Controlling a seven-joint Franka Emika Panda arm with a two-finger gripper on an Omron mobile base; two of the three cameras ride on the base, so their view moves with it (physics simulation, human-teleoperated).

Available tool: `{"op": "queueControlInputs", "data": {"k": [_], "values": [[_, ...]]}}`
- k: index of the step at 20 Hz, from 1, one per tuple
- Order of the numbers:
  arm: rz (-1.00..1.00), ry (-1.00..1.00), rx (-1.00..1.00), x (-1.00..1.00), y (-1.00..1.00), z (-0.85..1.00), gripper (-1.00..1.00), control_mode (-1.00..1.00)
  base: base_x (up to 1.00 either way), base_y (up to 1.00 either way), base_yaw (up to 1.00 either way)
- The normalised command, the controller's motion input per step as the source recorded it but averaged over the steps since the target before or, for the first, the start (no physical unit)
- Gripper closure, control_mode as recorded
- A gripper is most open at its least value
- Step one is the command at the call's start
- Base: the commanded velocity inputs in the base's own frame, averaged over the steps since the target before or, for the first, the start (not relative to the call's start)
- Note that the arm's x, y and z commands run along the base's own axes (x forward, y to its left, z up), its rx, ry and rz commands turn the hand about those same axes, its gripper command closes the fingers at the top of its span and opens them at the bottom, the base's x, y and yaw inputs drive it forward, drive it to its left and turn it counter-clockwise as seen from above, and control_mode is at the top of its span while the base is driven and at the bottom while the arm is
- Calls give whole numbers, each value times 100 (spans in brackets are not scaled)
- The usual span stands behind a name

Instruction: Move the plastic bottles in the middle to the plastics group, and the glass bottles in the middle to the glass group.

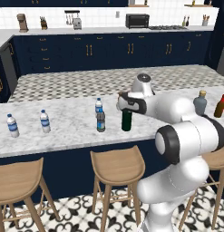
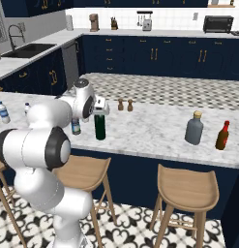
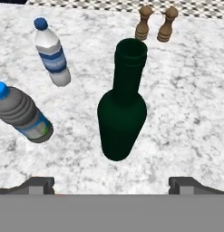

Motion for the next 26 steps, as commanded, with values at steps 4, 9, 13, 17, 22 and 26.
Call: {"op": "queueControlInputs", "data": {"k": [4, 9, 13, 17, 22, 26], "values": [[0, 0, 0, 0, 0, -9, -100, -100, 0, 0, 0], [0, -5, 0, 17, 0, -17, -100, -100, 0, 0, 0], [0, 0, 0, 25, -1, -8, -100, -100, 0, 0, 0], [1, 0, 0, 0, -10, 0, -100, -100, 0, 0, 0], [1, 0, 0, 7, -3, -6, -100, -100, 0, 0, 0], [0, 0, 0, 27, 0, -21, -100, -100, 0, 0, 0]]}}
